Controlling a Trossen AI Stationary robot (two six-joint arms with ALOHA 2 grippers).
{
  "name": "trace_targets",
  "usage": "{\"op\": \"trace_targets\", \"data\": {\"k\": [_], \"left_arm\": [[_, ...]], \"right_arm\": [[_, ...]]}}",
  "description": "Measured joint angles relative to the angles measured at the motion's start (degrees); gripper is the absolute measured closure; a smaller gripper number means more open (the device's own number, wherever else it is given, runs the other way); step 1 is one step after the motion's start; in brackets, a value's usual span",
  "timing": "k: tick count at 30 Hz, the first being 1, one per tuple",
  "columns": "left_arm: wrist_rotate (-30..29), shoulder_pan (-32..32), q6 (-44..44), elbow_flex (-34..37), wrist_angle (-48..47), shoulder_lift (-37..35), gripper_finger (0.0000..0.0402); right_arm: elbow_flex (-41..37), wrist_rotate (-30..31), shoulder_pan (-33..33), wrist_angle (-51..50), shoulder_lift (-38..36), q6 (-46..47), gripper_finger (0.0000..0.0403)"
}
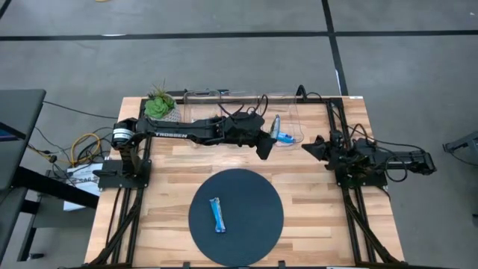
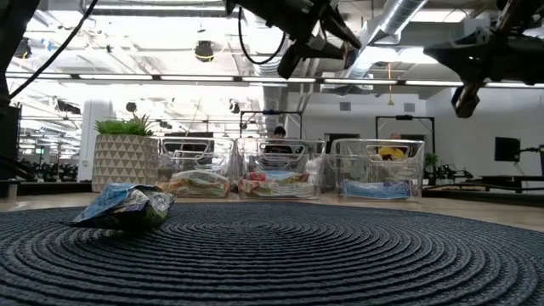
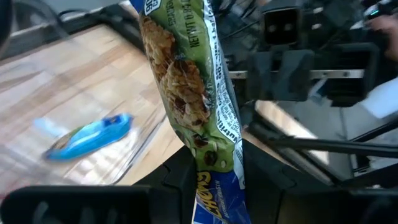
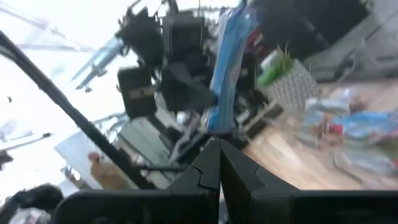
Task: Pick and place Granola Bars by type
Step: Put the blue bar into the right transparent bin
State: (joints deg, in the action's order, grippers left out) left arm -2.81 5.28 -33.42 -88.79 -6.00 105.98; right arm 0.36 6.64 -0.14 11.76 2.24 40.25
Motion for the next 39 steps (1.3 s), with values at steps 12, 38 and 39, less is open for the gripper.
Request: {"op": "trace_targets", "data": {"k": [12,38,39], "left_arm": [[3.9,0.0,0.3,0.0,6.1,0.1,0.0303],[7.0,0.0,0.3,0.0,6.0,0.1,0.0303],[7.0,0.0,0.3,0.0,6.0,0.1,0.0303]], "right_arm": [[4.5,3.8,0.0,5.8,6.5,-0.2,0.0401],[19.2,3.6,-5.5,5.6,28.9,-2.7,0.0402],[19.2,2.9,-5.7,5.6,29.4,-2.4,0.0402]]}}
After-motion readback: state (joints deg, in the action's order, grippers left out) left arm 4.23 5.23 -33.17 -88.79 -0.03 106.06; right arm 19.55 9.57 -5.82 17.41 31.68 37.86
